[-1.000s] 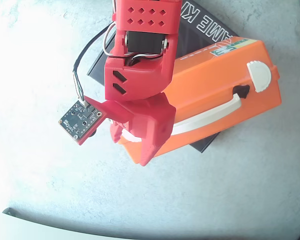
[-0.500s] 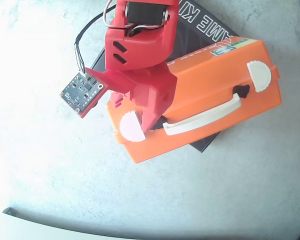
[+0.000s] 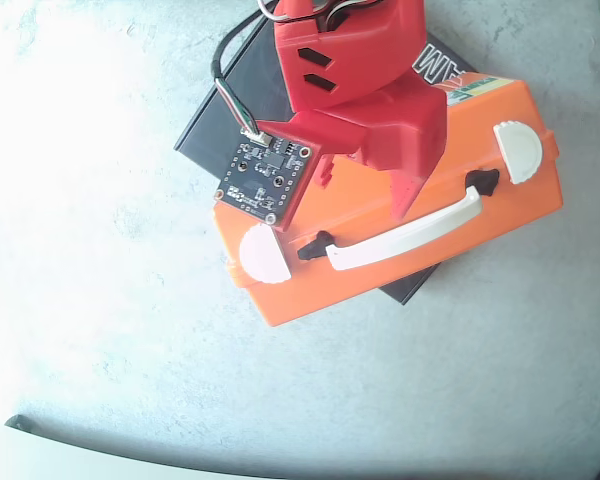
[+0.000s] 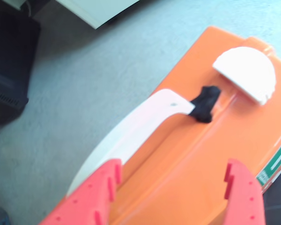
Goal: Grab the white handle of the orange box
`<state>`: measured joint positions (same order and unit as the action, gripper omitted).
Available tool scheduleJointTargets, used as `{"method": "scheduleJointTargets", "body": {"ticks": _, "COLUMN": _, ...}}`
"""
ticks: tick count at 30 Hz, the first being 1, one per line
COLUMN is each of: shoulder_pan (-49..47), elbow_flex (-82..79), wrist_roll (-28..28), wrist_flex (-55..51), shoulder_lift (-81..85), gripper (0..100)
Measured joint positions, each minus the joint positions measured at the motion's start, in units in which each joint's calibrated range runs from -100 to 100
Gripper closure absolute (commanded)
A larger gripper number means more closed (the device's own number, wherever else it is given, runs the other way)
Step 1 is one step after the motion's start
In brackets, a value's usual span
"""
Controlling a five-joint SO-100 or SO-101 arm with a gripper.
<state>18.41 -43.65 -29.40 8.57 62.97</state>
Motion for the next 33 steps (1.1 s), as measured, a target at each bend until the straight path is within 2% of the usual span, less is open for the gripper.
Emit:
{"method": "scheduleJointTargets", "body": {"ticks": 7, "shoulder_pan": 8.5, "elbow_flex": 0.0, "wrist_roll": 0.6, "wrist_flex": 0.0, "shoulder_lift": 2.0, "gripper": 74}}
{"method": "scheduleJointTargets", "body": {"ticks": 17, "shoulder_pan": 10.1, "elbow_flex": 3.9, "wrist_roll": 11.8, "wrist_flex": 0.0, "shoulder_lift": -4.4, "gripper": 74}}
{"method": "scheduleJointTargets", "body": {"ticks": 24, "shoulder_pan": 11.7, "elbow_flex": 4.5, "wrist_roll": 22.4, "wrist_flex": 0.0, "shoulder_lift": -6.3, "gripper": 74}}
{"method": "scheduleJointTargets", "body": {"ticks": 33, "shoulder_pan": 12.3, "elbow_flex": 6.6, "wrist_roll": 23.6, "wrist_flex": -0.1, "shoulder_lift": -9.5, "gripper": 74}}
